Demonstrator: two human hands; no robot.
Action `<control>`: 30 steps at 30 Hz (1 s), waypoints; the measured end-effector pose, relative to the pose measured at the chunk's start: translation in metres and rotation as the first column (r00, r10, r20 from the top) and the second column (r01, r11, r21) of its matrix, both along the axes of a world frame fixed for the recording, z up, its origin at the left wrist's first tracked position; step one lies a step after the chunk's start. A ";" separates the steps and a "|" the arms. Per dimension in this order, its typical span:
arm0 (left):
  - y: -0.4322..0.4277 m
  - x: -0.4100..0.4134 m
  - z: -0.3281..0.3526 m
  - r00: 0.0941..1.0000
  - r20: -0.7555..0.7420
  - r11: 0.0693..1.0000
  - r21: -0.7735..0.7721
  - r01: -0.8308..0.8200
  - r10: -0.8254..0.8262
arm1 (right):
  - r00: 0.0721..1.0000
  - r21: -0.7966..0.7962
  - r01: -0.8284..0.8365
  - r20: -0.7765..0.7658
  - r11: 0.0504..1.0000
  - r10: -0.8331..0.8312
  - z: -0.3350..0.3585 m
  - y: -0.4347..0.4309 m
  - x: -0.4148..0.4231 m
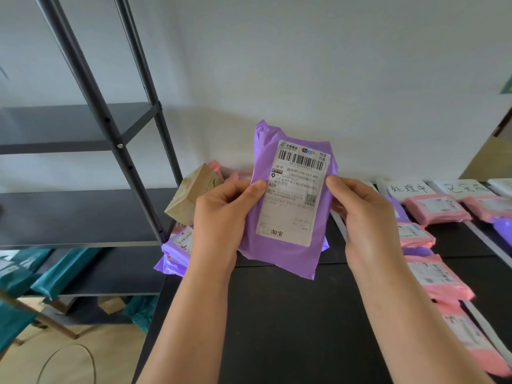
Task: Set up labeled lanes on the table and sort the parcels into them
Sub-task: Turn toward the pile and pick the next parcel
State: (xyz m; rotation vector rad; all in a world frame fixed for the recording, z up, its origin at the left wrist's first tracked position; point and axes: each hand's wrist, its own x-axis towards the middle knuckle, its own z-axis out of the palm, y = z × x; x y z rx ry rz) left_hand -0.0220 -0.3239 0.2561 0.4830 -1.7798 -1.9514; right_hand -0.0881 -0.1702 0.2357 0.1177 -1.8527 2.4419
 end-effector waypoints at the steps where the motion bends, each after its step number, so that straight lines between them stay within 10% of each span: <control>1: 0.000 0.000 -0.001 1.000 0.003 1.000 -0.011 -0.005 0.005 | 1.000 0.043 0.008 -0.018 0.999 -0.008 -0.001 0.001 0.001; 10: 0.001 -0.004 -0.010 0.989 0.038 0.984 0.099 -0.148 0.145 | 0.988 0.424 -0.099 -0.065 0.900 0.139 -0.021 0.006 0.014; 30: -0.005 0.000 -0.024 0.997 0.049 0.998 0.020 0.054 -0.055 | 0.995 0.254 0.075 -0.087 0.964 -0.055 -0.012 0.007 0.010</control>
